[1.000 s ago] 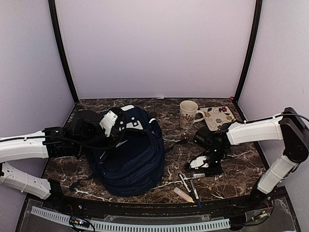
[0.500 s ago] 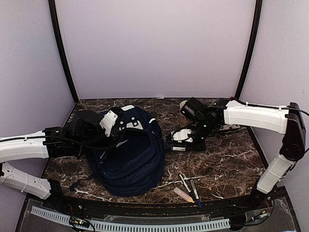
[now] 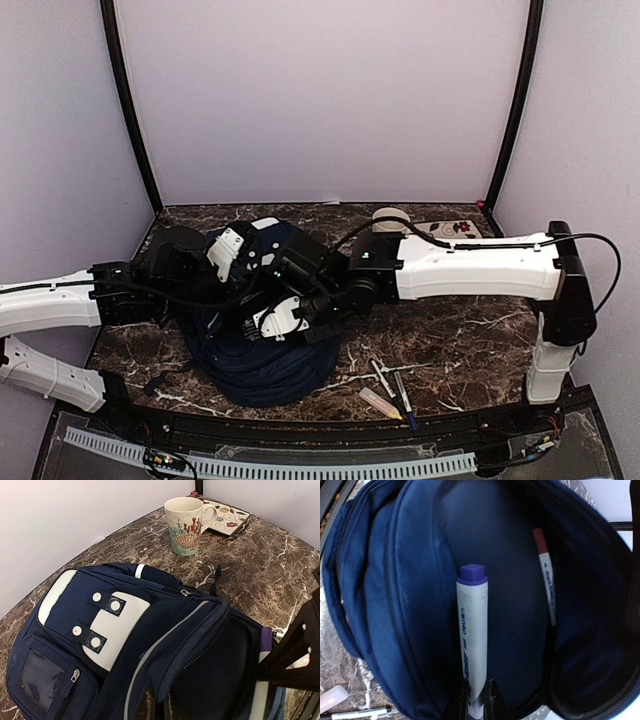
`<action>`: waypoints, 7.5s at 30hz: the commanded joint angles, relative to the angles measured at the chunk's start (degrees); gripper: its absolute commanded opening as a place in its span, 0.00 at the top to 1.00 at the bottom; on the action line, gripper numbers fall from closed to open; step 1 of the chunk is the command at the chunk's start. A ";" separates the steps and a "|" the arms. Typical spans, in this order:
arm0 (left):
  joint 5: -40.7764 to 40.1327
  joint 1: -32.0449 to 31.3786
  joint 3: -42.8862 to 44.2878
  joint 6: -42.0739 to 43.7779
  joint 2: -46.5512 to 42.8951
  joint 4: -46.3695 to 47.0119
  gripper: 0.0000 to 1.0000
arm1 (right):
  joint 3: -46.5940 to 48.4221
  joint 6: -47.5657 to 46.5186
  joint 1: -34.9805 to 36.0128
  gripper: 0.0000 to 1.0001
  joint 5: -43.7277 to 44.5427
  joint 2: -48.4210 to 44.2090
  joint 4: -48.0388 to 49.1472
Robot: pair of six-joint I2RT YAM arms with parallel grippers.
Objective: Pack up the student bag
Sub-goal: Place the pen in the upper front pocket of the bag, then pick up the pen from the corner of the board, then place the pen in the upper front pocket of the bag.
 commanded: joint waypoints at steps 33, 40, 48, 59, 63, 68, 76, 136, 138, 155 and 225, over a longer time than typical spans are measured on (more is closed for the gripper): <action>-0.48 1.01 0.52 -0.68 -2.65 6.82 1.00 | 0.31 12.76 6.06 0.63 1.85 -0.55 10.96; -0.71 1.10 -0.12 -0.86 -3.23 5.94 1.00 | -8.57 17.47 6.02 0.63 -17.38 -7.84 0.04; -1.00 1.28 -1.55 -1.39 -3.72 5.70 1.00 | -25.65 19.96 4.15 0.64 -25.18 -14.87 -0.82; -1.63 1.54 -0.60 -0.94 -3.11 4.24 1.00 | -38.22 21.11 -4.26 0.66 -27.51 -19.54 -0.21; -1.53 1.54 -0.80 -1.38 -2.90 4.24 1.00 | -39.97 22.40 -8.90 0.70 -23.35 -21.05 1.44; -1.40 1.54 -0.57 -1.56 -2.58 4.23 1.00 | -41.93 20.58 -12.56 0.71 -21.84 -23.70 0.21; -1.42 1.54 -0.87 -1.77 -1.79 5.19 1.00 | -46.11 18.29 -10.06 0.61 -22.81 -27.54 1.33; -1.53 1.63 -2.14 -2.71 -1.26 5.89 1.00 | -53.98 -2.37 -6.02 0.43 -8.31 -27.79 0.52; -1.47 1.63 -2.14 -2.64 -1.26 5.83 1.00 | -53.84 -2.37 -5.39 0.43 -8.66 -26.50 1.21; -1.18 1.63 -3.37 -3.08 -1.54 6.48 1.00 | -50.34 0.47 -13.63 0.71 -13.33 -19.50 -0.09; 5.50 1.98 1.91 -2.51 -0.88 8.84 1.00 | -6.11 -16.31 1.04 0.92 15.27 9.92 35.88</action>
